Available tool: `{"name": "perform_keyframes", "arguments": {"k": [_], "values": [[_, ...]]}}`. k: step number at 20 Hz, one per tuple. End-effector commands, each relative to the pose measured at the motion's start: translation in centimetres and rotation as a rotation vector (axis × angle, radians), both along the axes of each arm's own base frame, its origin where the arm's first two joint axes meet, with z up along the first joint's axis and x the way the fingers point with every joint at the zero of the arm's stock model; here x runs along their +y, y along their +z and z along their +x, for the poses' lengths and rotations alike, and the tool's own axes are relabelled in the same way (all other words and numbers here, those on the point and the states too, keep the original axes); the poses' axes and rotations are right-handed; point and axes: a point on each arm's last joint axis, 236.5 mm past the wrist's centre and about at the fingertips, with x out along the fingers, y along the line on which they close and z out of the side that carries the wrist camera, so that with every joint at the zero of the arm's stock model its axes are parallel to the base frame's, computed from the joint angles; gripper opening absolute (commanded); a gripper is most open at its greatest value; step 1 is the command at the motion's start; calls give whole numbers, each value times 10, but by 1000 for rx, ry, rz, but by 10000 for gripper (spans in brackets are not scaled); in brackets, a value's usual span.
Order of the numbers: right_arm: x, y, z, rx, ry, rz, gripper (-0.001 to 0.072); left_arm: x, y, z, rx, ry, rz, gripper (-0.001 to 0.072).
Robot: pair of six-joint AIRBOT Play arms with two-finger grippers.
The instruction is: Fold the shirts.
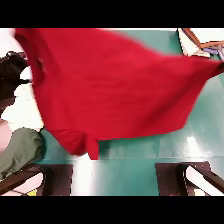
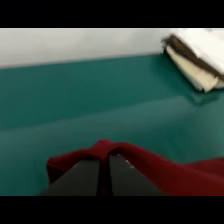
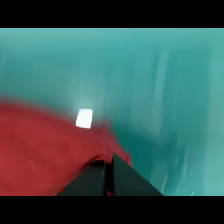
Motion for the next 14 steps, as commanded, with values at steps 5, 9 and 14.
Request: {"name": "perform_keyframes", "arguments": {"k": [5, 9, 14], "values": [[24, -174, 64, 382, 43, 16, 21, -13, -268, 110, 603, 0, -36, 30], [33, -153, 85, 355, 84, 88, 355, 30, -275, 88, 724, 35, -46, 528], [37, -132, 35, 330, 111, 70, 354, 82, -326, 7, 896, 114, 71, 529]]}}
